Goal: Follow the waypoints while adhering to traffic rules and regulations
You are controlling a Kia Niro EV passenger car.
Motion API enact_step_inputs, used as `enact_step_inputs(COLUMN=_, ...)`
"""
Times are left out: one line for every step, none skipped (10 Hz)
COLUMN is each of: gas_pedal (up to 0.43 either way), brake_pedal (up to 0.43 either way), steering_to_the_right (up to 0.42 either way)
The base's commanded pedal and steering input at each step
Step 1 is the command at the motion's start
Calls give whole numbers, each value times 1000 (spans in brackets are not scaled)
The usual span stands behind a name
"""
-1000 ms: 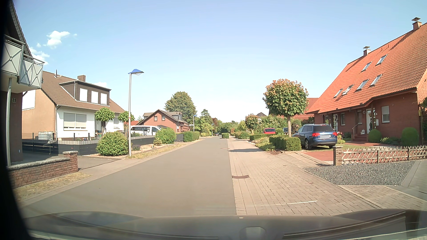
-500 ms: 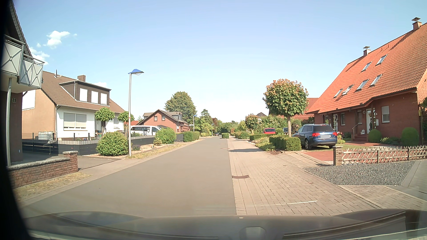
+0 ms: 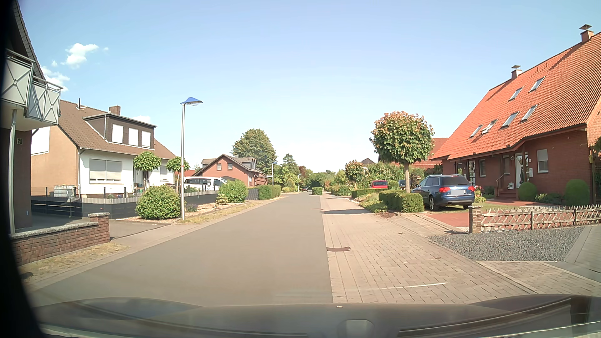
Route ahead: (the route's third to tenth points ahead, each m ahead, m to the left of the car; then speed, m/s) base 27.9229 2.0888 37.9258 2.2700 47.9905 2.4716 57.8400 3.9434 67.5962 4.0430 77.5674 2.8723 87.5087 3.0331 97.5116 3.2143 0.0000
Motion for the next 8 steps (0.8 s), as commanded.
enact_step_inputs(gas_pedal=0, brake_pedal=232, steering_to_the_right=-22)
enact_step_inputs(gas_pedal=0, brake_pedal=232, steering_to_the_right=-22)
enact_step_inputs(gas_pedal=0, brake_pedal=226, steering_to_the_right=-22)
enact_step_inputs(gas_pedal=0, brake_pedal=226, steering_to_the_right=-22)
enact_step_inputs(gas_pedal=0, brake_pedal=226, steering_to_the_right=-22)
enact_step_inputs(gas_pedal=0, brake_pedal=220, steering_to_the_right=-22)
enact_step_inputs(gas_pedal=0, brake_pedal=220, steering_to_the_right=-22)
enact_step_inputs(gas_pedal=0, brake_pedal=213, steering_to_the_right=-22)
